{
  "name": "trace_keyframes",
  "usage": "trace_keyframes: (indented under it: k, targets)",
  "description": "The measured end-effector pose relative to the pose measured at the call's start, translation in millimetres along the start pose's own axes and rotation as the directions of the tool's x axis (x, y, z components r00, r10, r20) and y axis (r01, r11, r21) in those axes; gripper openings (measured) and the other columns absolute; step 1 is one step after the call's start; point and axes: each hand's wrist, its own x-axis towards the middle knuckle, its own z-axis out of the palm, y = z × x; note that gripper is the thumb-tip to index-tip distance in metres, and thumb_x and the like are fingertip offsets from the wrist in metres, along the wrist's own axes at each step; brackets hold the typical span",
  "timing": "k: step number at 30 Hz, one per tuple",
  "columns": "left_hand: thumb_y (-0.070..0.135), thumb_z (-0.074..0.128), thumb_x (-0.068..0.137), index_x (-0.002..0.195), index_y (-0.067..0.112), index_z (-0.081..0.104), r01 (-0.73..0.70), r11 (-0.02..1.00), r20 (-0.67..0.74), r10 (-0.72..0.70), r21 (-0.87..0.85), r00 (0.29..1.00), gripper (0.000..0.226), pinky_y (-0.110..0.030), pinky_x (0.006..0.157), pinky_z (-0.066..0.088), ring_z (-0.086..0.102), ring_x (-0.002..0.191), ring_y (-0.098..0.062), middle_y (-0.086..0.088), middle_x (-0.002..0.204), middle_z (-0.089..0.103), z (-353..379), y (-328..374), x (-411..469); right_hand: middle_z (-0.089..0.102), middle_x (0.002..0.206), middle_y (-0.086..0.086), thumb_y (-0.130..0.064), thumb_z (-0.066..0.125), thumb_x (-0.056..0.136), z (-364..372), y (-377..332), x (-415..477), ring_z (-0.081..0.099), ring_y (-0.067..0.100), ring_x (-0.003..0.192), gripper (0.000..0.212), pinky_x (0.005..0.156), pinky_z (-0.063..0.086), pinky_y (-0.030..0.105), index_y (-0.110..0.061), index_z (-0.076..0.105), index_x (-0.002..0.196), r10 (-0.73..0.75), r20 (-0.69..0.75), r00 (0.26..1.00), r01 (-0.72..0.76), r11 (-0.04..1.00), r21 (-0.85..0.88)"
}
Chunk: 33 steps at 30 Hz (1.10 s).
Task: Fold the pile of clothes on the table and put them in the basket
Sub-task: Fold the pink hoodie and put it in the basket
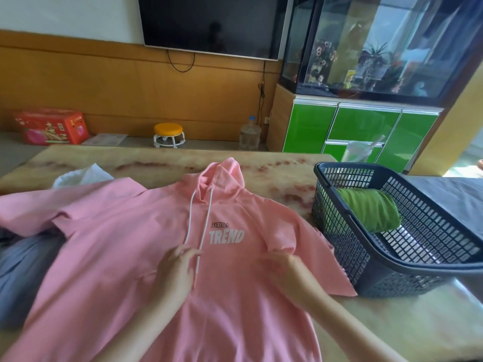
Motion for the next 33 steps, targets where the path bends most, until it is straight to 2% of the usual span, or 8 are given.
trace_keyframes:
  k: [5, 11, 14, 19, 22, 26, 31, 33]
  targets:
    - [0.018, 0.051, 0.093, 0.134, 0.02, 0.05, -0.075, 0.983, 0.239, 0.114, -0.166, 0.964, 0.04, -0.017, 0.104, 0.028, 0.046, 0.127, -0.013, 0.005, 0.134, 0.051, 37, 74, -19, 0.066, 0.104, -0.002, -0.01, 0.053, 0.09, -52, 16, 39, 0.059, 0.011, 0.084, 0.023, 0.068, 0.048, 0.023, -0.016, 0.068, 0.107, 0.141, -0.383, 0.913, -0.156, 0.988, -0.007]
    - [0.08, 0.019, 0.071, 0.15, 0.019, 0.015, -0.065, 0.992, 0.423, 0.103, -0.104, 0.9, 0.099, -0.026, 0.111, 0.025, 0.032, 0.137, -0.018, 0.002, 0.152, 0.029, 84, 121, -15, 0.062, 0.113, 0.012, -0.028, 0.057, 0.09, -64, 53, 99, 0.06, 0.029, 0.101, 0.041, 0.085, 0.052, 0.043, -0.009, 0.046, 0.125, 0.519, -0.101, 0.849, -0.528, 0.828, -0.188]
    - [0.064, 0.041, 0.084, 0.151, 0.026, 0.003, -0.001, 0.986, 0.338, 0.058, -0.166, 0.939, 0.086, -0.028, 0.111, 0.025, 0.029, 0.138, -0.016, 0.006, 0.154, 0.024, 95, 124, -8, 0.066, 0.102, 0.01, -0.022, 0.057, 0.09, -62, 54, 107, 0.062, 0.026, 0.088, 0.022, 0.077, 0.052, 0.035, -0.007, 0.058, 0.106, 0.462, -0.143, 0.876, -0.483, 0.827, -0.289]
    - [0.057, 0.027, 0.074, 0.147, 0.031, 0.022, -0.15, 0.972, 0.256, 0.194, -0.18, 0.947, 0.078, -0.026, 0.113, 0.013, 0.017, 0.144, -0.012, 0.007, 0.156, 0.019, 115, 125, 6, 0.056, 0.115, 0.012, -0.001, 0.045, 0.091, -77, 48, 137, 0.056, 0.031, 0.1, 0.027, 0.069, 0.039, 0.033, -0.008, 0.059, 0.113, 0.059, -0.404, 0.913, -0.254, 0.858, -0.447]
    - [0.046, 0.04, 0.09, 0.149, 0.025, 0.02, -0.247, 0.968, 0.363, 0.245, -0.041, 0.899, 0.066, -0.044, 0.114, 0.013, 0.013, 0.145, -0.015, 0.002, 0.157, 0.017, 131, 136, 12, 0.058, 0.106, 0.012, 0.003, 0.06, 0.081, -75, 52, 152, 0.057, 0.032, 0.096, 0.022, 0.065, 0.046, 0.037, -0.006, 0.066, 0.1, -0.161, -0.379, 0.911, -0.2, 0.631, -0.75]
    - [0.07, 0.003, 0.065, 0.15, 0.025, 0.008, -0.348, 0.927, 0.558, 0.216, 0.142, 0.802, 0.097, -0.064, 0.108, 0.003, 0.001, 0.146, -0.026, -0.001, 0.159, 0.003, 140, 141, 16, 0.039, 0.142, 0.013, -0.01, 0.037, 0.098, -63, 68, 158, 0.031, 0.03, 0.133, 0.038, 0.11, 0.027, 0.038, -0.006, 0.048, 0.133, 0.194, -0.169, 0.966, -0.245, 0.496, -0.833]
    - [0.061, 0.025, 0.078, 0.116, 0.033, 0.062, -0.252, 0.942, 0.436, 0.136, 0.221, 0.89, 0.06, -0.047, 0.092, 0.045, 0.06, 0.112, -0.02, 0.002, 0.122, 0.061, 132, 136, 22, 0.023, 0.154, 0.009, -0.014, 0.042, 0.095, -48, 75, 144, 0.016, 0.028, 0.142, 0.052, 0.118, 0.01, 0.041, -0.012, 0.029, 0.146, 0.017, -0.152, 0.988, -0.122, 0.682, -0.722]
    - [0.053, 0.028, 0.083, 0.129, 0.028, 0.056, -0.202, 0.942, 0.396, 0.084, 0.268, 0.915, 0.06, -0.048, 0.095, 0.046, 0.054, 0.122, -0.026, -0.004, 0.133, 0.056, 125, 122, 25, 0.022, 0.155, 0.006, -0.021, 0.039, 0.097, -32, 70, 128, 0.017, 0.026, 0.143, 0.05, 0.117, 0.013, 0.038, -0.015, 0.03, 0.147, -0.035, -0.086, 0.996, -0.027, 0.776, -0.63]
